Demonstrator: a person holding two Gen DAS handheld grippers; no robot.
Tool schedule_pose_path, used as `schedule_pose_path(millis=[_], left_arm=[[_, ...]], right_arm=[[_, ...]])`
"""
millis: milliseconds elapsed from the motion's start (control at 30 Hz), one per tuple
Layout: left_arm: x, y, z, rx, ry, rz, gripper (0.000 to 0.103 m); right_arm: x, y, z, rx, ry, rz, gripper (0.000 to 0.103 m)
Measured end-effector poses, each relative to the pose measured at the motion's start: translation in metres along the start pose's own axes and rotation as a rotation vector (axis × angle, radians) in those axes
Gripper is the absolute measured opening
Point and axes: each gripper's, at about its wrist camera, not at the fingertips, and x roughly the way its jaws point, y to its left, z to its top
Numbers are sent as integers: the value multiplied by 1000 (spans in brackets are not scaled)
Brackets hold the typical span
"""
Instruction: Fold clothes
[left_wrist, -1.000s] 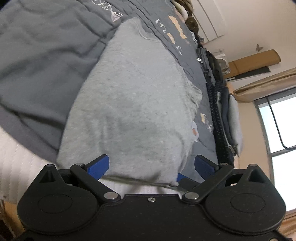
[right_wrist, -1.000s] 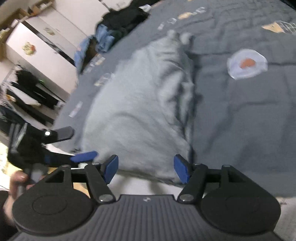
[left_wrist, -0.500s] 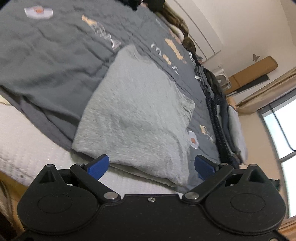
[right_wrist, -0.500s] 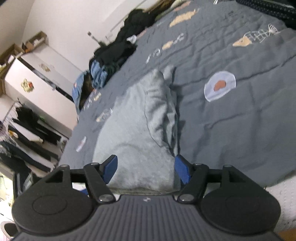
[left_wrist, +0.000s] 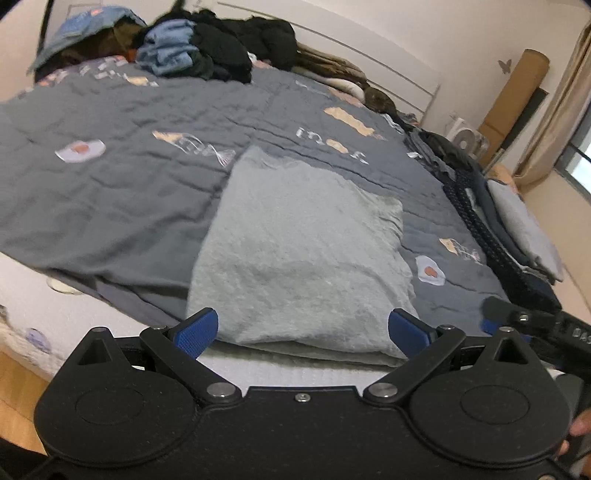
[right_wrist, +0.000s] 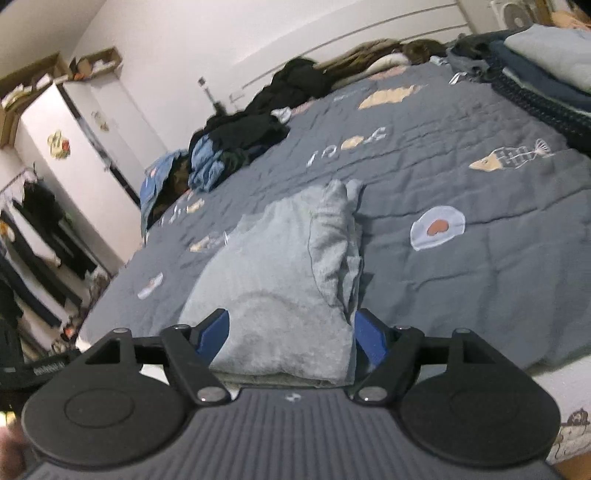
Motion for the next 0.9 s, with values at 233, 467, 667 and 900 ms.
schedule_pose_path(millis=[233,467,667,900], left_arm=[[-38,-24,16,106,-15,101,99],[-74,-48,40,198,-41,129,99],[-94,-59,53,260,-49,167,99],[-107,-59,62,292,-69,139,101]], right_arm=[[-33,40,9,-92,-64,-62,74],[-54,68,19,-88,-22,-90,75],[-71,86,34,-90,-28,-136,76],[-74,95,41,-81,-13,-149,76]])
